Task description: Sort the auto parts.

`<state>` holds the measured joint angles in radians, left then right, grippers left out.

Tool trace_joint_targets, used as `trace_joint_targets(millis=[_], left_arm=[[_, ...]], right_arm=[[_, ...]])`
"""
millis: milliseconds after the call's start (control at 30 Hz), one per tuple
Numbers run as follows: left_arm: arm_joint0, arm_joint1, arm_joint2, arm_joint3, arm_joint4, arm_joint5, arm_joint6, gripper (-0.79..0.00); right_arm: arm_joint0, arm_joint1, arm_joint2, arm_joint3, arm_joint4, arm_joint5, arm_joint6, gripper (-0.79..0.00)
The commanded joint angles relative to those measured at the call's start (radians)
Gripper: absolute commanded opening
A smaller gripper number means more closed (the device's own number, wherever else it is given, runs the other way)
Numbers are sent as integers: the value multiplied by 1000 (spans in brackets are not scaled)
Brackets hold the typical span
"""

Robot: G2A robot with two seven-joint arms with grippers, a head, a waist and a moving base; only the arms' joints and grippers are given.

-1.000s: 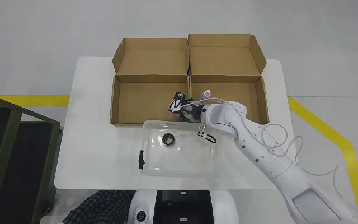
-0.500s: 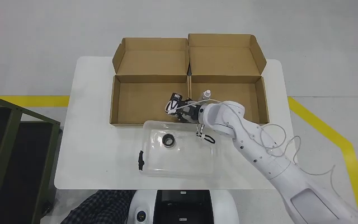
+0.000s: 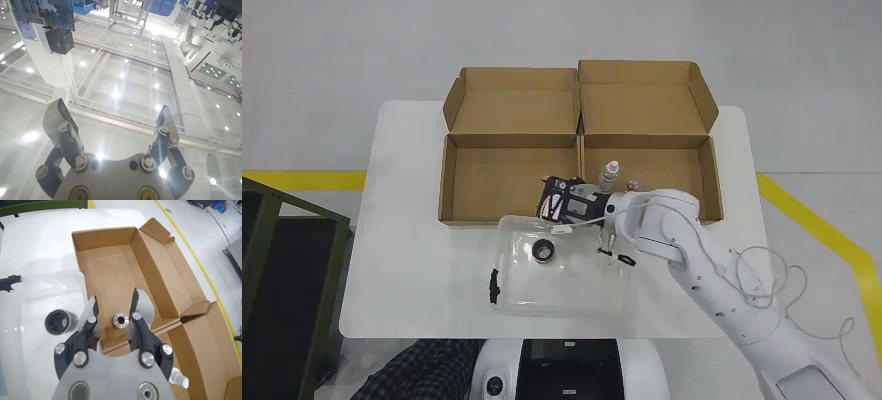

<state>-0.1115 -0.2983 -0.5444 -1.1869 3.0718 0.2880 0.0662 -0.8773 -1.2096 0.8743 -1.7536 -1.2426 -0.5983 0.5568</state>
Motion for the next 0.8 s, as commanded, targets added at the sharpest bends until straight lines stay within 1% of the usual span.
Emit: trace_joint_targets(millis=[0,133,267,467,533,633,767], left_arm=[[0,0,0,0,0,0,0,0],[0,0,0,0,0,0,0,0],[0,0,0,0,0,0,0,0],[0,0,0,0,0,0,0,0],[0,0,0,0,0,0,0,0],[0,0,0,0,0,0,0,0],[0,0,0,0,0,0,0,0]], right_arm=[[-41,9,14,-52,-3,-20,8,-437],[-119,24,26,-130,-23,-63,14,-422],[-175,32,20,-159,-55,-89,6,-397],[-203,36,6,-137,-97,-104,-31,-379],[-203,36,2,-121,-116,-105,-47,-354],[-200,34,-5,-94,-134,-100,-71,-348],[-192,30,-22,-59,-154,-91,-87,-317]])
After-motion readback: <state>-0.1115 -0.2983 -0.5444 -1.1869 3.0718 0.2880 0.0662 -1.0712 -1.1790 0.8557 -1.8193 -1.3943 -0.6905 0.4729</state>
